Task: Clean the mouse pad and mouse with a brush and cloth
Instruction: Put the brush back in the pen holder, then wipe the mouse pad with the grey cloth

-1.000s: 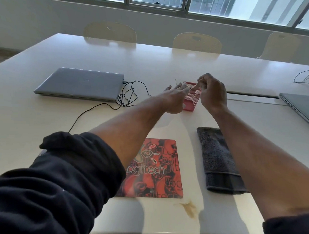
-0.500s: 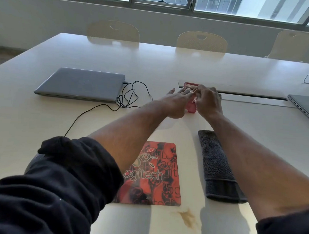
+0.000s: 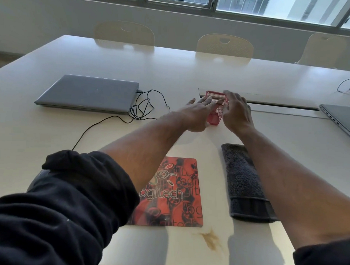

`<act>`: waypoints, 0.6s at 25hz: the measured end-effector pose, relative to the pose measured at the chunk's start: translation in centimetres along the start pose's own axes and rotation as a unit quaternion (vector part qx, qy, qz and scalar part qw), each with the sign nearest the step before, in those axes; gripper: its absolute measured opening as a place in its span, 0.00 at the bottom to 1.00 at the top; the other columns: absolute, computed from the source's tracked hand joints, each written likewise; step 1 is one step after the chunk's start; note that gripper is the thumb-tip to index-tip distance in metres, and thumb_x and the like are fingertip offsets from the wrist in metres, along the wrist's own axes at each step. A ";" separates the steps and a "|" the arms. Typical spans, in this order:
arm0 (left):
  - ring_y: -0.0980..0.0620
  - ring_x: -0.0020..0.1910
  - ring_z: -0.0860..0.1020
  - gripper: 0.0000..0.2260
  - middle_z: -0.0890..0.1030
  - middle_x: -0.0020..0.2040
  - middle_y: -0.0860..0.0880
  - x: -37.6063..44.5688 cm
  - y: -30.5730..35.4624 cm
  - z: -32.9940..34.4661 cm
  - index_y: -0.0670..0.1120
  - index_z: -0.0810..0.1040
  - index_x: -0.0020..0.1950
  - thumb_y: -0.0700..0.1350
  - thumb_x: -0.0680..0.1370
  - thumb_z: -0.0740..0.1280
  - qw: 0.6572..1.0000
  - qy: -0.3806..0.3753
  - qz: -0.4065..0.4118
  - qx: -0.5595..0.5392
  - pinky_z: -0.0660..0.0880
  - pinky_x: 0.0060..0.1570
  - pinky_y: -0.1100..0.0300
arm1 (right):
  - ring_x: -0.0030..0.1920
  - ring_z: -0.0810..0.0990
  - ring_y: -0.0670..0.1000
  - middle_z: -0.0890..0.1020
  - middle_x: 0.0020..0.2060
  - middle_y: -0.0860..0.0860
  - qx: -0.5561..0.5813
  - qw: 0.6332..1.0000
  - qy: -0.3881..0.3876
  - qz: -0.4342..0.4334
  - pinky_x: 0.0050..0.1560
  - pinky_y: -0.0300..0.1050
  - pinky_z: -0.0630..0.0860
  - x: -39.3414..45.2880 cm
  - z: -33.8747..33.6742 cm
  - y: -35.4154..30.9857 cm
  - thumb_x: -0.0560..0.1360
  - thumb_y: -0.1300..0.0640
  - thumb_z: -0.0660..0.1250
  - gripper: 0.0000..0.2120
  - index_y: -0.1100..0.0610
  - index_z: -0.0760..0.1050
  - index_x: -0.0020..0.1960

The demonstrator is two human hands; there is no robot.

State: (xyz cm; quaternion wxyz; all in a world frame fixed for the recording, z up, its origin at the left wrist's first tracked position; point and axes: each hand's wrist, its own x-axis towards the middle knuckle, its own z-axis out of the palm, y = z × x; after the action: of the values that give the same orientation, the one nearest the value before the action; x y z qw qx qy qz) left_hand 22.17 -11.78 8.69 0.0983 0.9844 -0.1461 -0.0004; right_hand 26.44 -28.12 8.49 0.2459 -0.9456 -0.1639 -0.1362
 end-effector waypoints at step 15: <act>0.54 0.82 0.45 0.32 0.48 0.83 0.47 -10.1 -2.5 2.1 0.44 0.52 0.83 0.44 0.83 0.63 0.991 0.039 -0.018 -0.127 0.43 0.80 0.52 | 0.79 0.60 0.65 0.60 0.80 0.60 -0.111 0.962 -0.148 0.202 0.75 0.66 0.60 -17.3 -2.1 2.3 0.77 0.29 0.60 0.40 0.49 0.60 0.81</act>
State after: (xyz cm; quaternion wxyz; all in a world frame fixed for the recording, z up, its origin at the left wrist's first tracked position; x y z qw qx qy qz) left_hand 13.13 -6.93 5.85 0.2279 0.9657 -0.1233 0.0174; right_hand 11.23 -35.29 3.49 0.1347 -0.9900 0.0120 0.0400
